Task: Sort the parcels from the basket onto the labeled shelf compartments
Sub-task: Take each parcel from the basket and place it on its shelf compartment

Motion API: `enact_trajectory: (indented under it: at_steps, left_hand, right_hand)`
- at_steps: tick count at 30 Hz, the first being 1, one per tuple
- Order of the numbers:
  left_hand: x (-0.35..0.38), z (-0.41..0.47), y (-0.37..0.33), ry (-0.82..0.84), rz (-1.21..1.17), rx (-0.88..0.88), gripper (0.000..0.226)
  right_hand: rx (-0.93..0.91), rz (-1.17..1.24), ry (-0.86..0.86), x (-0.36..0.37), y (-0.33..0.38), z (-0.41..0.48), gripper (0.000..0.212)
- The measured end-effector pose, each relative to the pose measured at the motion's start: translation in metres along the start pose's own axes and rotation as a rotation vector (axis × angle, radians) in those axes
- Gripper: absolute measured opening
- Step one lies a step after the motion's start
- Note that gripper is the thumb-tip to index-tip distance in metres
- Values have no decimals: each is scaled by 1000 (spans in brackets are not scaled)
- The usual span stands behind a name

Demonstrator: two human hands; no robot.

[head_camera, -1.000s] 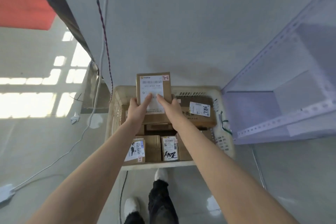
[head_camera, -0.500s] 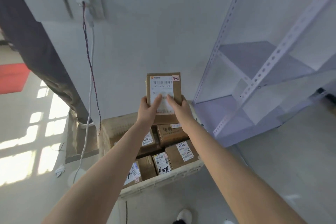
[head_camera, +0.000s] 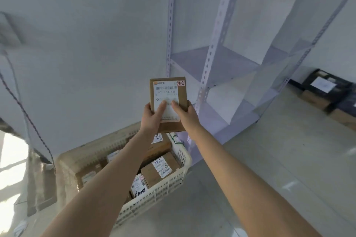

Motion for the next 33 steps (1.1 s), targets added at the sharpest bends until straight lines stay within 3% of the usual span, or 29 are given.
enact_trajectory:
  at_steps: [3, 7, 11, 17, 20, 29, 33]
  left_hand:
    - [55, -9, -5, 11, 2, 21, 54]
    - [133, -26, -11, 31, -7, 42, 43]
    - [210, -38, -22, 92, -35, 59, 50]
    - [313, -39, -37, 180, -24, 69, 41]
    - [355, -24, -39, 225, -15, 58, 37]
    - [455, 50, -55, 370, 66, 73, 54]
    - [494, 74, -67, 410, 79, 87, 42]
  right_hand:
    - [-11, -14, -31, -58, 2, 0, 67]
    - [-17, -32, -55, -136, 7, -5, 79]
    - [-23, -24, -82, -218, 15, -8, 66]
    - [-13, -8, -191, -320, 22, -2, 69]
    - [-4, 11, -221, -361, 22, 12, 65]
    - [-7, 45, -335, -442, 33, 77, 74]
    - [-19, 61, -348, -474, 39, 106, 80]
Point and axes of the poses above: each hand's wrist, its own z-axis towards the middle knuckle, its own x-axis out of the palm, y = z × x, the point moved 3 cm from there along z, towards the middle knuckle, and after that the axes turned 10 degrees about z, right-handed, at the moved point
